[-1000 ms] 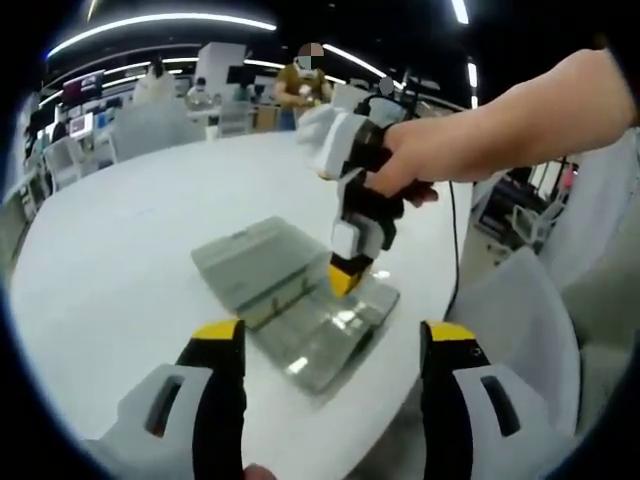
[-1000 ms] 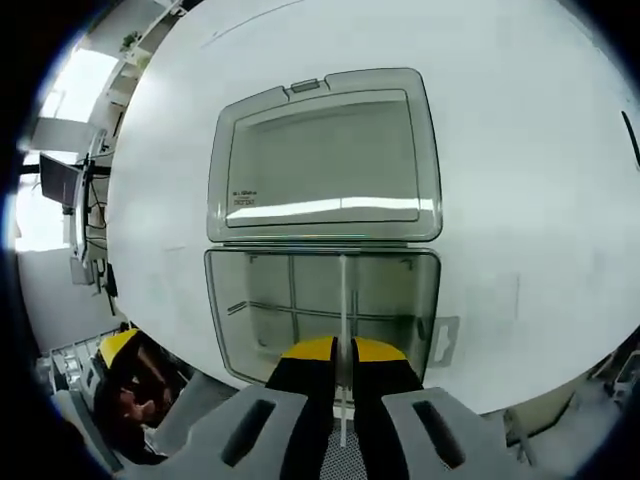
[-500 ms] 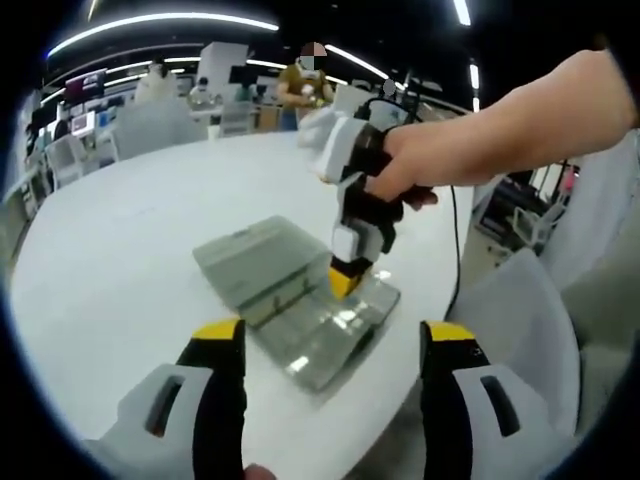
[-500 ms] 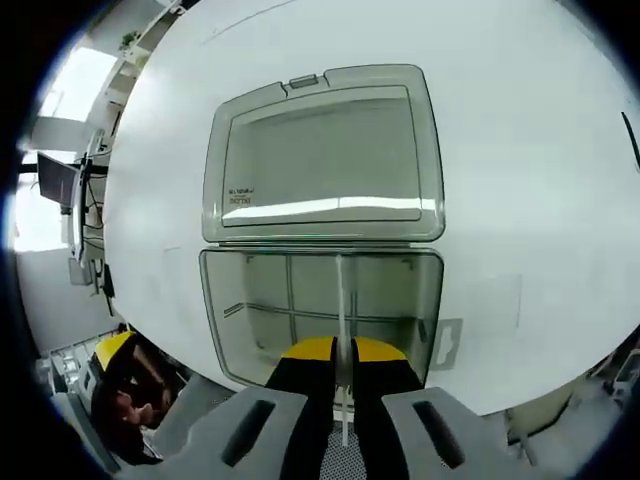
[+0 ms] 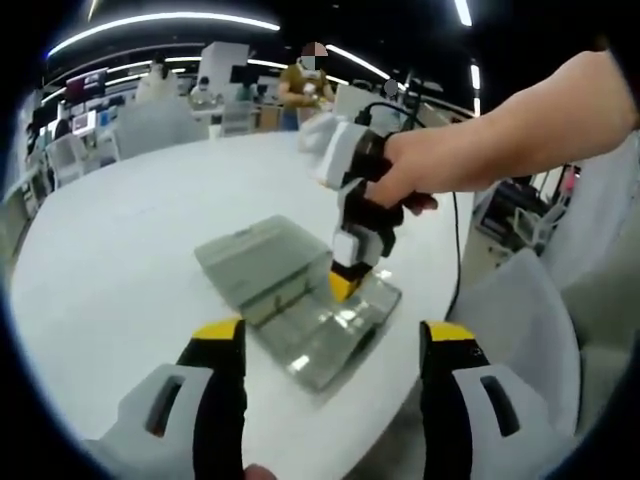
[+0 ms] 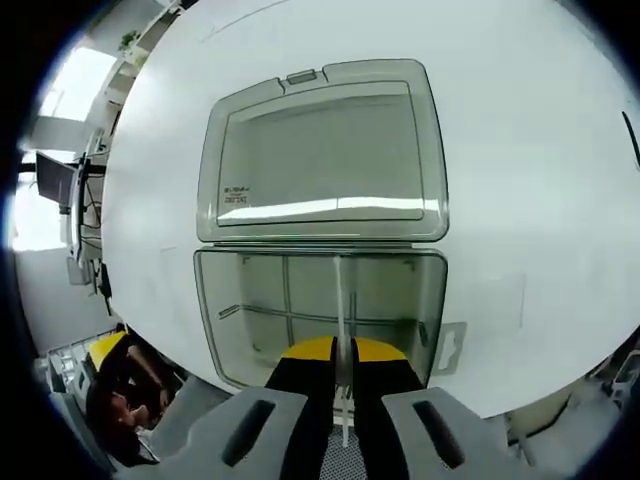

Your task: Insert the divider into the dual guide fixture by aligning both edges with the guide slots and pushing it downward to the bottom, including one-sided entry, uneven engagement, binding, and posture correction.

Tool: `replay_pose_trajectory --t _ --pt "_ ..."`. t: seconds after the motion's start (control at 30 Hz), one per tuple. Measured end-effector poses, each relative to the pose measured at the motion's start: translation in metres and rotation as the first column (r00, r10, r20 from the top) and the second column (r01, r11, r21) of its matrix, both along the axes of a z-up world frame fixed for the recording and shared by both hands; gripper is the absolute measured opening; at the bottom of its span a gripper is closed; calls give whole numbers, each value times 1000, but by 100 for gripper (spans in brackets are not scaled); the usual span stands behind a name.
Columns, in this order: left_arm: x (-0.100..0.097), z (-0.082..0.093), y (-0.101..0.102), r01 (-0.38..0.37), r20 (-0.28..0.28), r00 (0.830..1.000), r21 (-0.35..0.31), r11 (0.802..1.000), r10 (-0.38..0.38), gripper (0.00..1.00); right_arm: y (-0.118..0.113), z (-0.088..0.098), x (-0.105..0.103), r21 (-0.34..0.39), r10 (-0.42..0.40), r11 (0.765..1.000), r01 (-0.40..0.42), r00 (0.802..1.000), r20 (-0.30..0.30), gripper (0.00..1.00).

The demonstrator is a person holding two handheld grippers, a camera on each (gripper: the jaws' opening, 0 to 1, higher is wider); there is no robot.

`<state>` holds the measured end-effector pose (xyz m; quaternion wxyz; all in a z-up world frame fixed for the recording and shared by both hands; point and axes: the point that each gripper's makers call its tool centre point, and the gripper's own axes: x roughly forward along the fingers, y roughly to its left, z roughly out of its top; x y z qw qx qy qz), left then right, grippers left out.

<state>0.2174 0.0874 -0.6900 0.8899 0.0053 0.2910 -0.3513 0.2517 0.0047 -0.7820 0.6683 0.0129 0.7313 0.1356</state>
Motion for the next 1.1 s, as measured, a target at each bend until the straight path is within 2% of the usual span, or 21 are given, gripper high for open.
replay_pose_trajectory --t 0.37,0.8,1.1 --pt "1 0 0 0 -1 1000 1 1000 0 68 -1 -7 7 -13 2 1000 -2 1000 -2 0" --pt "2 0 0 -5 -1 1000 0 1000 5 68 -1 -4 0 -48 42 998 -41 999 30 0" --pt "2 1 0 -8 -1 1000 -2 1000 8 67 -1 -10 5 -66 63 996 -61 997 39 0"
